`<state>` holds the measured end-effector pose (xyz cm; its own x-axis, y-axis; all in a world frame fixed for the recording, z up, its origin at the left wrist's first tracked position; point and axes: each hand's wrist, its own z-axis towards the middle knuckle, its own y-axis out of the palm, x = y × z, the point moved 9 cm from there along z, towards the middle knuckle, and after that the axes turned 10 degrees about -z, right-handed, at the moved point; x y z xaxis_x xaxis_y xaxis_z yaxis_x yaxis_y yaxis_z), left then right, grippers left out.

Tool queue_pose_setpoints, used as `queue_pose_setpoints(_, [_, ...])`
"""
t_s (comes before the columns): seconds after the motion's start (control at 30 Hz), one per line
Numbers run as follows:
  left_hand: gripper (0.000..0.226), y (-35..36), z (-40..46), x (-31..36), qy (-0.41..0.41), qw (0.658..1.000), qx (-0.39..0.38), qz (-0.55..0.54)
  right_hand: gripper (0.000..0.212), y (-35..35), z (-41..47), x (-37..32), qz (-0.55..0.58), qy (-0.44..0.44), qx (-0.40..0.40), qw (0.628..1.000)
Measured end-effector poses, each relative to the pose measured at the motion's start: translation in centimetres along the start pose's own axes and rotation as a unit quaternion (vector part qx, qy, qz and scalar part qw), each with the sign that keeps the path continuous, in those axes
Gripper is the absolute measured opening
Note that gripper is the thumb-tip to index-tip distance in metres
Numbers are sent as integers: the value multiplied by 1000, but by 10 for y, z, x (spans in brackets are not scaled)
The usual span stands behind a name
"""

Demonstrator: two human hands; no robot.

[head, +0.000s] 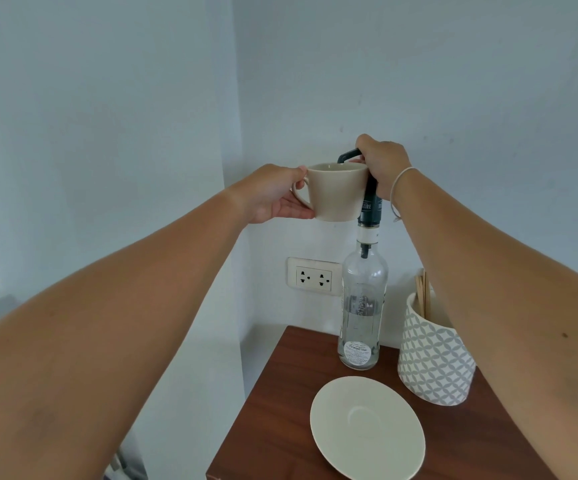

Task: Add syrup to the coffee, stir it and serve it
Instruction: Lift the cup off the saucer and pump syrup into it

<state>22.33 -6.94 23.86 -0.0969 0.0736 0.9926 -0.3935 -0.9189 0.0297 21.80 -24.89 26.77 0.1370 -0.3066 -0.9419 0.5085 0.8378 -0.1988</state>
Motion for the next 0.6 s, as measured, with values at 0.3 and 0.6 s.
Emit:
queue_pose_setpoints(0.3, [33, -1, 0, 1, -2, 1000, -2, 2, 18, 1, -5, -7, 51, 21, -33, 998])
queue_pose_setpoints(0.6, [32, 2, -4, 4, -2, 1000, -9, -5, 37, 0, -11, -17, 40, 25, -27, 999])
